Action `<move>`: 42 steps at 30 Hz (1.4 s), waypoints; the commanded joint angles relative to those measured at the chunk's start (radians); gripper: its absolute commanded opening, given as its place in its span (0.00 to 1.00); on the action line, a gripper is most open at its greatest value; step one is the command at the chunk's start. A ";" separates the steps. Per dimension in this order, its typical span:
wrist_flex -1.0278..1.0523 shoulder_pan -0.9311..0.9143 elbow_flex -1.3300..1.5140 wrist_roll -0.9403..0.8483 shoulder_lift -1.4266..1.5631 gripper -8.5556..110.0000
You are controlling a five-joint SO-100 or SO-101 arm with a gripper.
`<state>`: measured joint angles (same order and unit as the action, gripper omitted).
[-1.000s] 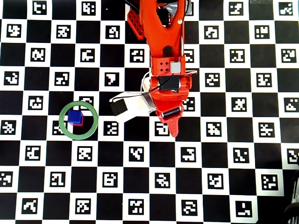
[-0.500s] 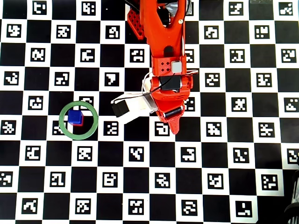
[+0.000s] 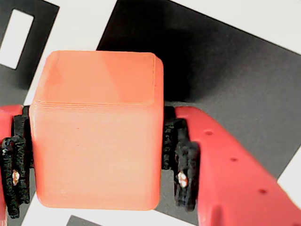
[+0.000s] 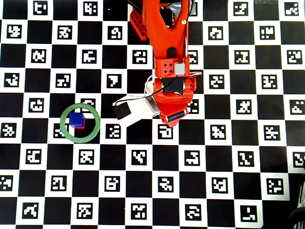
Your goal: Grab the red cube then put it in the green circle then put the blue cube on top and finally the orange cube on top
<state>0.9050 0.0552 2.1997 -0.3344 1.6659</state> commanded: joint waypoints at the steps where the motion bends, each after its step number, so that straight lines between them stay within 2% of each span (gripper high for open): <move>1: 0.000 -0.008 -0.017 -0.008 0.071 0.17; 9: 0.130 -0.003 -0.114 0.017 0.095 0.16; 29: 0.673 -0.107 -0.690 -0.049 0.120 0.16; 42: 0.818 -0.222 -0.913 -0.101 0.048 0.16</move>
<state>1.7027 -0.1335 1.3959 -0.4280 1.7073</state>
